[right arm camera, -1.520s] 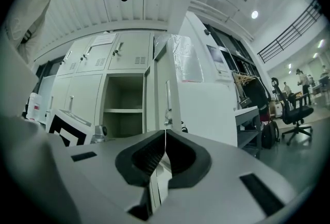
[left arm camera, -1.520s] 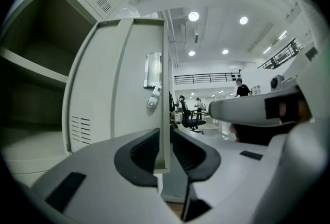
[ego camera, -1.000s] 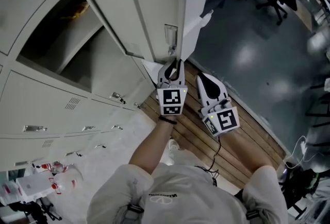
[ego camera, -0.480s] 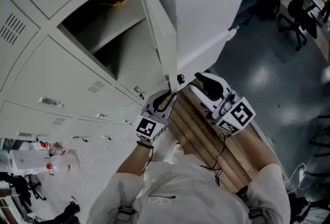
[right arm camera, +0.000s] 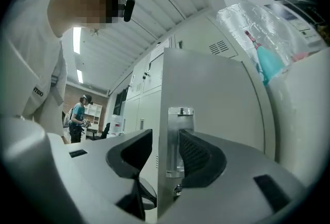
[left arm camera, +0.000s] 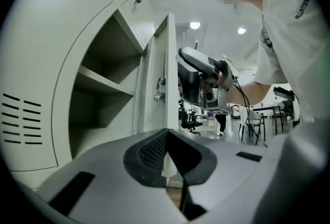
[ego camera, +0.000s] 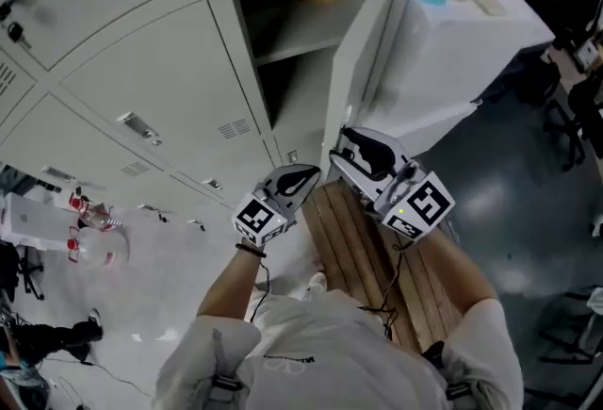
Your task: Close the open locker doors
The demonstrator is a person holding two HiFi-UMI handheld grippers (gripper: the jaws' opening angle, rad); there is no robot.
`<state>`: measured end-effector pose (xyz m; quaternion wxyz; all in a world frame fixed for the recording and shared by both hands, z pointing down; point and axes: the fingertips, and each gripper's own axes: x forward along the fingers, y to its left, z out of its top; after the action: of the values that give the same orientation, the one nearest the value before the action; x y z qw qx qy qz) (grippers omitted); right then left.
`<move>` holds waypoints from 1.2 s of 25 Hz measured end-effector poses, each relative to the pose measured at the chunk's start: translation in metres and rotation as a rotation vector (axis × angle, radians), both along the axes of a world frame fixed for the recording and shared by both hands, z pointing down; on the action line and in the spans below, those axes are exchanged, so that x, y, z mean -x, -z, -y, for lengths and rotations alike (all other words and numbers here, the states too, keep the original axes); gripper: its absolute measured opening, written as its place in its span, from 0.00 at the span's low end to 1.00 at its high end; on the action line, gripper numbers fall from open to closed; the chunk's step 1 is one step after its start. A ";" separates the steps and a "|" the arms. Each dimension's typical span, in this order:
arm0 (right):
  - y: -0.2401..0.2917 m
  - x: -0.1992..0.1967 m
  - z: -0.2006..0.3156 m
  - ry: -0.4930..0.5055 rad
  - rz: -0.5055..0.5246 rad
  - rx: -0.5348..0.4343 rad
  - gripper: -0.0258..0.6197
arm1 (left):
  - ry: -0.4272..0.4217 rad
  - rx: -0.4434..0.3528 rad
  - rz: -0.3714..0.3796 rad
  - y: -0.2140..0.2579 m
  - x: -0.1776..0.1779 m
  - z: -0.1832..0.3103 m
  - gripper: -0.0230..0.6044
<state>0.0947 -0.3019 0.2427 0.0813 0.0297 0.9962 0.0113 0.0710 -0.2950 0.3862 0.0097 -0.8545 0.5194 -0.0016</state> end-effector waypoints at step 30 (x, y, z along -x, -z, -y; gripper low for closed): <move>-0.006 0.163 0.041 -0.025 0.007 -0.015 0.12 | 0.624 0.018 0.185 0.023 0.133 0.055 0.04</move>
<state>-0.0682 -0.3431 0.2485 0.0846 0.0176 0.9961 0.0201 -0.0622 -0.3505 0.3633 0.0486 -0.6502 0.7533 -0.0866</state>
